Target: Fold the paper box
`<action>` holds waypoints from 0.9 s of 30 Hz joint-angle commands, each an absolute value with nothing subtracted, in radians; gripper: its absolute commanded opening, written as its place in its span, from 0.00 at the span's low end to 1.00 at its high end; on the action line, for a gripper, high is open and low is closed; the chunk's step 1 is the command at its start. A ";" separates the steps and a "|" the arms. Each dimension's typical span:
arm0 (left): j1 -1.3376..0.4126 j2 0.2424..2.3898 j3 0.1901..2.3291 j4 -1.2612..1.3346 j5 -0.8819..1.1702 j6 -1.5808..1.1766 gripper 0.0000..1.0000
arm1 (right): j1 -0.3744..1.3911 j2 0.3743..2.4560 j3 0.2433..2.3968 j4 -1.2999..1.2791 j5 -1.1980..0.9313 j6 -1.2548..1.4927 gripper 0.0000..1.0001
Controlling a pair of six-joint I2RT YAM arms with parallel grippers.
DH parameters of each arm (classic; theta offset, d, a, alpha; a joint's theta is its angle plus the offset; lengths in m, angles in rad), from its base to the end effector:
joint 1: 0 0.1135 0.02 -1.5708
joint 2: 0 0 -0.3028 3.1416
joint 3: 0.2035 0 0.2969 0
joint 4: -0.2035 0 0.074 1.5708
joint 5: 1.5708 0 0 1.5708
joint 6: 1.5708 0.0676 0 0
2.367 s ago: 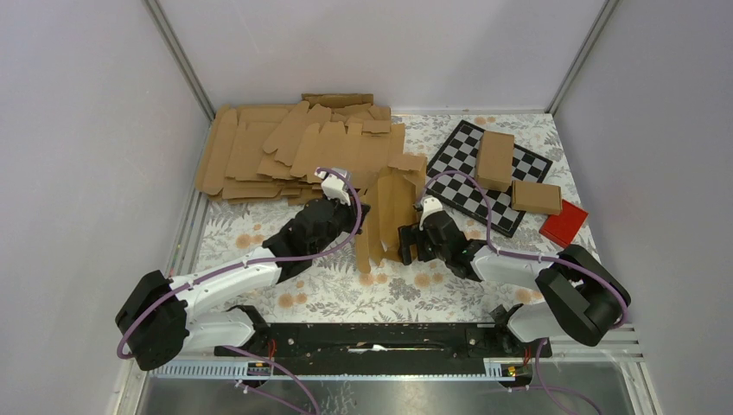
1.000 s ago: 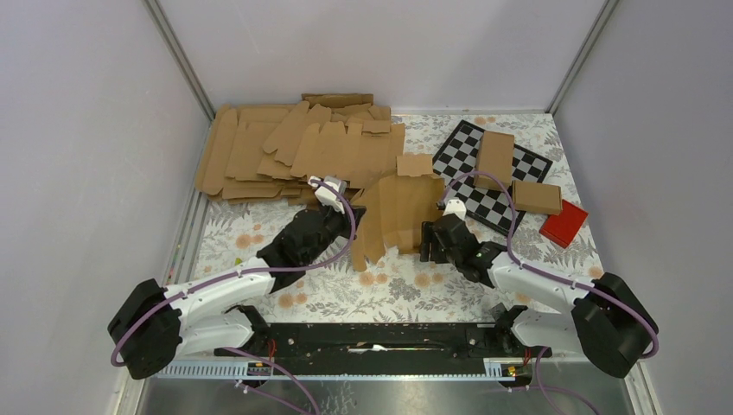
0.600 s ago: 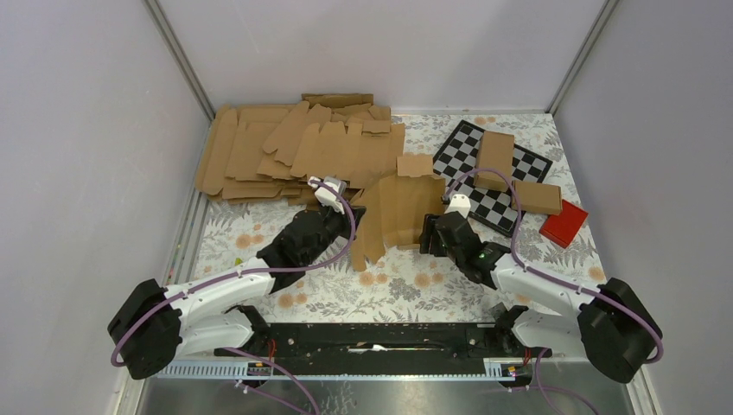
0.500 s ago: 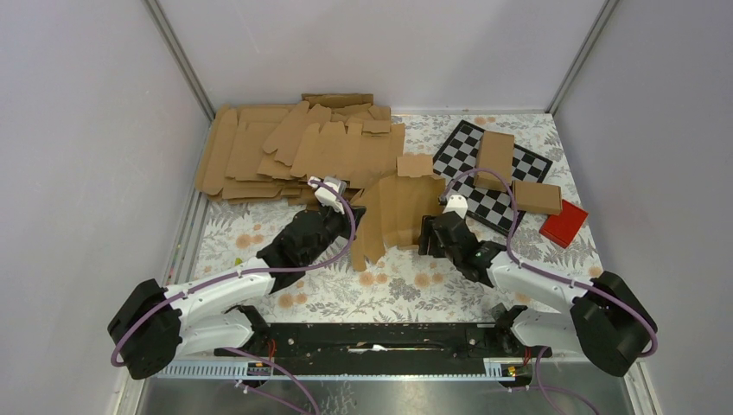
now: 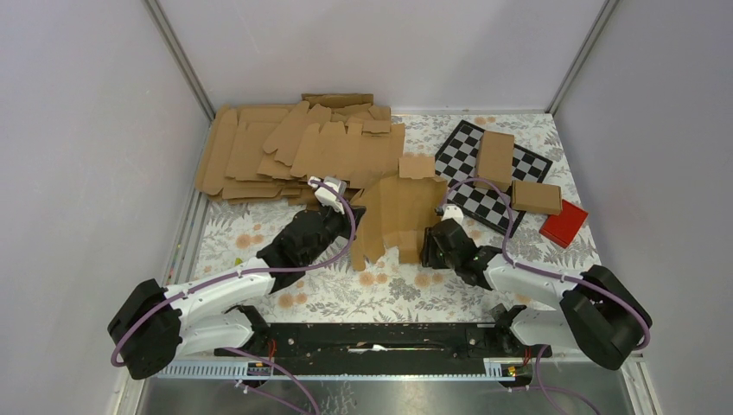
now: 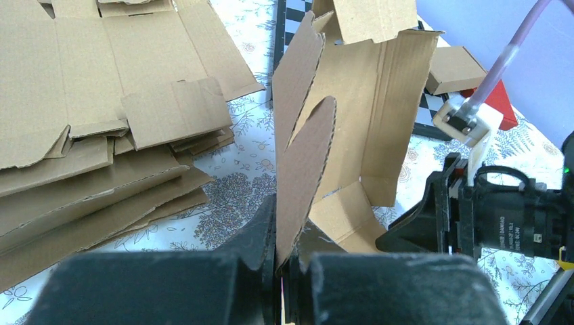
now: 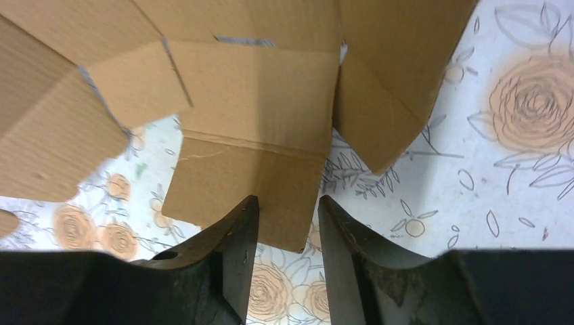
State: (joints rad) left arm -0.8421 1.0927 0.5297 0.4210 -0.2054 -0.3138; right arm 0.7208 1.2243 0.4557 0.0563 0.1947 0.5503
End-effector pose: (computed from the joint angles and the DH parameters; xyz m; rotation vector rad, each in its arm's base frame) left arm 0.2083 -0.2127 0.2581 0.3061 1.7308 -0.6783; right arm 0.2146 0.1711 0.1476 -0.0936 2.3050 0.4451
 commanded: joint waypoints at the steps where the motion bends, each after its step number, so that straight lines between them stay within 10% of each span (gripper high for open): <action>1: -0.839 1.078 0.527 0.499 -0.195 -0.305 0.00 | 0.723 1.264 0.424 0.082 0.189 0.583 0.44; 8: -0.839 1.077 0.534 0.487 -0.194 -0.305 0.00 | 0.724 1.280 0.455 0.068 0.191 0.569 0.39; 27: -0.839 1.080 0.540 0.484 -0.190 -0.288 0.00 | 0.479 1.082 0.490 -0.011 0.084 0.477 0.84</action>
State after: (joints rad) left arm -0.8421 1.0927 0.5297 0.4202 -0.2054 -0.3027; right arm 0.5213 1.1301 0.4923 -0.0391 0.1715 0.4831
